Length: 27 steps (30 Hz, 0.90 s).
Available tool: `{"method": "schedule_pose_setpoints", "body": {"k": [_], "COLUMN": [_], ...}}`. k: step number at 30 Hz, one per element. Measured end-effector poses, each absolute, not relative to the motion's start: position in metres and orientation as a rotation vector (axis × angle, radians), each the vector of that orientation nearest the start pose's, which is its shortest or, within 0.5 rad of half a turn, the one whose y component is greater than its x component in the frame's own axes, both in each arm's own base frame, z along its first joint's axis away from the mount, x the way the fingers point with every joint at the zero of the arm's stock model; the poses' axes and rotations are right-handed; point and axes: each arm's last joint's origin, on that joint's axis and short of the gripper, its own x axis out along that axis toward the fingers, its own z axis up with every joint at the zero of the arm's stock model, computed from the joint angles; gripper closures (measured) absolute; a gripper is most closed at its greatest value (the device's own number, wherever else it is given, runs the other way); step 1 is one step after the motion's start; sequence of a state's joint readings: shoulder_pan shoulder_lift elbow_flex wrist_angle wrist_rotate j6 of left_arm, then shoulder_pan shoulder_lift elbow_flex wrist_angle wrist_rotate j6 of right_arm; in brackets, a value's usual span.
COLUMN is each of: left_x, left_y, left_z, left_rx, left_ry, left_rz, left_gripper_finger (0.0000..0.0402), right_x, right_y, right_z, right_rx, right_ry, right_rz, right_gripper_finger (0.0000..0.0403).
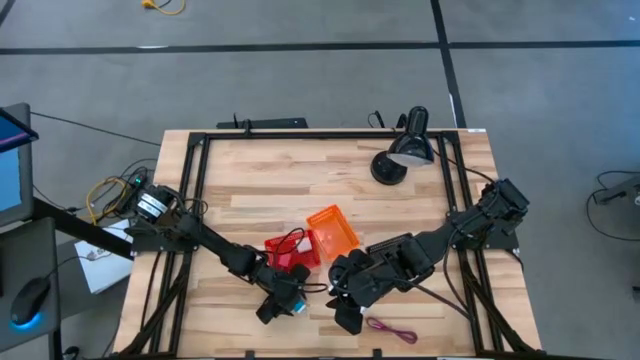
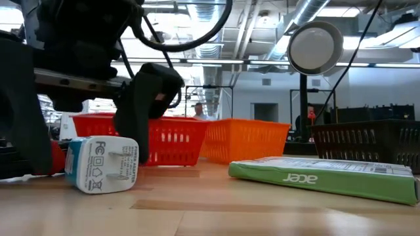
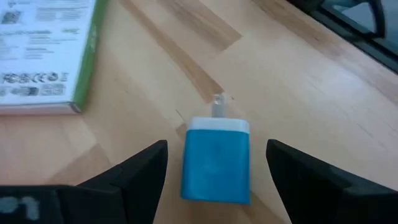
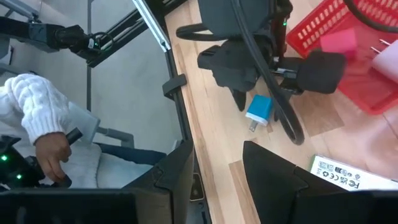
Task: Pick and place items into bin
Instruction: Put the blue charger adapter into the red bin
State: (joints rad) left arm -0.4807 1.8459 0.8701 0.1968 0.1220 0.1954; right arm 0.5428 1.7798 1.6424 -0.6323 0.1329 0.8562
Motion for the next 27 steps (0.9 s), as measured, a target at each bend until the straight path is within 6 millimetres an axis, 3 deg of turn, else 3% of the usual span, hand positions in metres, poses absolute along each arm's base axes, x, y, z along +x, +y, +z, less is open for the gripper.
{"method": "schedule_pose_setpoints", "body": {"k": [5,13,16,21,27], "left_x": [0.306,0.304,0.305,0.313,0.316], "left_y": [-0.163,-0.165,-0.166,-0.169,-0.17], "left_z": [0.114,0.114,0.119,0.139,0.179], "left_rx": [0.324,0.325,0.326,0.368,0.474], "left_ry": [0.758,0.752,0.749,0.743,0.788], "left_rz": [-0.648,-0.653,-0.65,-0.635,-0.583], "left_gripper_finger": [0.0156,0.0262,0.0269,0.0269,0.0253], "right_x": [0.34,0.34,0.34,0.34,0.34], "right_y": [0.201,0.201,0.201,0.201,0.201], "right_z": [0.321,0.321,0.321,0.32,0.32], "right_rx": [0.55,0.55,0.549,0.548,0.547], "right_ry": [0.835,0.835,0.835,0.837,0.838], "right_rz": [0.052,0.052,0.051,0.052,0.052], "right_gripper_finger": [0.027,0.0269,0.027,0.0268,0.027]}}
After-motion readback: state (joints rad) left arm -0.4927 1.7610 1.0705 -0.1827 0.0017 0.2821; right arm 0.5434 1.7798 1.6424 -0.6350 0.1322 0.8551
